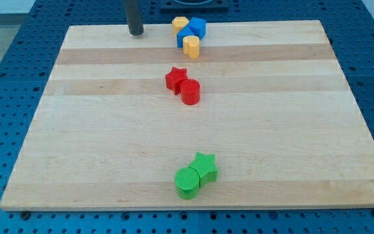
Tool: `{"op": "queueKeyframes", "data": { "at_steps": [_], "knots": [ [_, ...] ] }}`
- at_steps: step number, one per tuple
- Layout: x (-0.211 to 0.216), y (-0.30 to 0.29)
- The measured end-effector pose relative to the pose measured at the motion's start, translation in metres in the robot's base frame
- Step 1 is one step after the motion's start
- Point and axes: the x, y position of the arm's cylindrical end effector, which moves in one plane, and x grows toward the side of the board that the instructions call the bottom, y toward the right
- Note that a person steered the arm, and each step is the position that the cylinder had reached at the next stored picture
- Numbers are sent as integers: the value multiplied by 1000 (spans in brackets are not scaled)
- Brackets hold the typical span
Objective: Push the yellow hexagon close to the blue cube
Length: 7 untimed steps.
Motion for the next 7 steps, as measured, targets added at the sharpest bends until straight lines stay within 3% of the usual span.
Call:
{"op": "queueKeyframes", "data": {
  "at_steps": [2,5,7],
  "knots": [
    [2,0],
    [110,1],
    [135,4]
  ]
}}
